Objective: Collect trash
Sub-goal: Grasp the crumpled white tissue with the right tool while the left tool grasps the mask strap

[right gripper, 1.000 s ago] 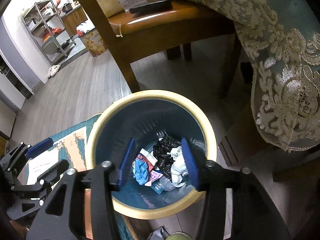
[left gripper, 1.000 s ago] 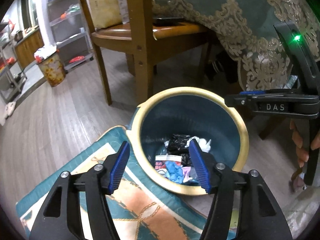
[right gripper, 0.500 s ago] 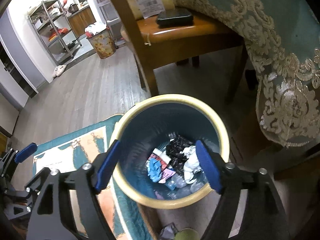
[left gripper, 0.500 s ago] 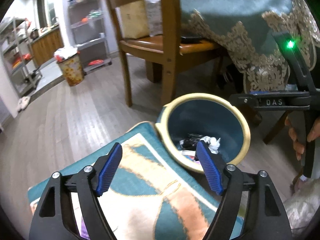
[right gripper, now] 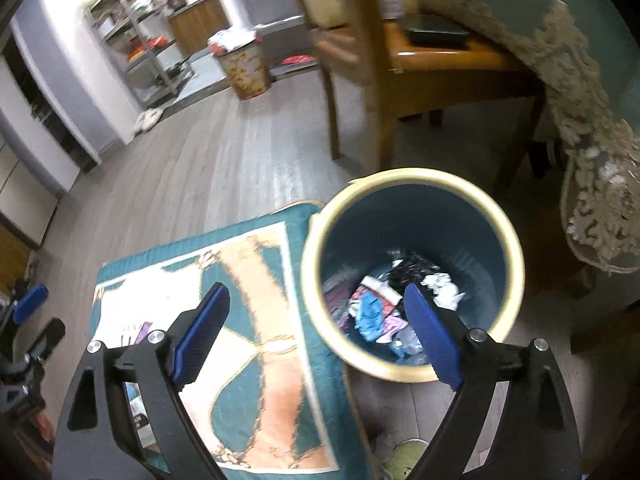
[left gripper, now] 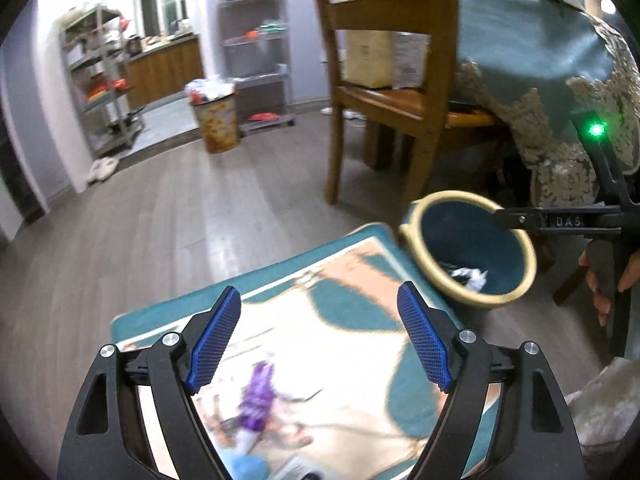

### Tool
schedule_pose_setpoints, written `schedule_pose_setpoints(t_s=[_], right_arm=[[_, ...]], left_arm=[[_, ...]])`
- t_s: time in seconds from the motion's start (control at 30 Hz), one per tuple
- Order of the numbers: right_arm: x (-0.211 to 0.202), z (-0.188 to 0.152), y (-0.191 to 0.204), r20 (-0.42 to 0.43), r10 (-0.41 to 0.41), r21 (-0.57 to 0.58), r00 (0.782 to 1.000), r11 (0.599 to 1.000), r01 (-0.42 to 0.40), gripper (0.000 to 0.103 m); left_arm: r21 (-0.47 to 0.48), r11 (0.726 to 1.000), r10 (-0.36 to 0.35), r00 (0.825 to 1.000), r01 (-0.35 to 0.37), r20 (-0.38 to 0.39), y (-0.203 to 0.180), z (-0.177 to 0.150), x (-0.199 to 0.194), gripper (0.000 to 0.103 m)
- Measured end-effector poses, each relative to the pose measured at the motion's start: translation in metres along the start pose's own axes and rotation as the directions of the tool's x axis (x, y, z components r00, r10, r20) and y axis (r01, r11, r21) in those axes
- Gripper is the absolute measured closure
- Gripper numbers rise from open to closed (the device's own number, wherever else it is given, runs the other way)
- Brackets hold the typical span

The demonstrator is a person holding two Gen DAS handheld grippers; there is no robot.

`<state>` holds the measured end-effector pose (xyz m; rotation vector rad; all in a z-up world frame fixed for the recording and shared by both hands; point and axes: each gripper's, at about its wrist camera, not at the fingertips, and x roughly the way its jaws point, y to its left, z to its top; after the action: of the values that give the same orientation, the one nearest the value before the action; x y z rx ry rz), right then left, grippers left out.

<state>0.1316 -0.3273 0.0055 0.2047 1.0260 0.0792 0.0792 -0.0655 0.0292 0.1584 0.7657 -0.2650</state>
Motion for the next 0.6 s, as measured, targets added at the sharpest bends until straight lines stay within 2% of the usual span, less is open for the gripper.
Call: schedule_pose_setpoints(t_s=[0.2, 0.43, 0.6], right_arm=[[0.011, -0.019, 0.057, -0.029, 0.019, -0.095, 0.999, 0.995, -0.022, 0.016], [0.029, -0.047, 0.129, -0.073, 0.055, -0.212, 0.996, 0.975, -0.07, 0.016], [0.045, -0.06, 0.163, -0.101, 0.045, -0.274, 0.994, 0.959, -0.072, 0.016]], left_arm=[[-0.066, 0.994, 0.084, 0.996, -0.086, -0.024, 0.048, -0.031, -0.022, 0.022], [-0.089, 0.981, 0.167, 0.983, -0.173, -0.073, 0.096, -0.074, -0.037, 0.022], [-0.087, 0.973, 0.202, 0.972, -0.214, -0.123, 0.121, -0.102, -0.038, 0.022]])
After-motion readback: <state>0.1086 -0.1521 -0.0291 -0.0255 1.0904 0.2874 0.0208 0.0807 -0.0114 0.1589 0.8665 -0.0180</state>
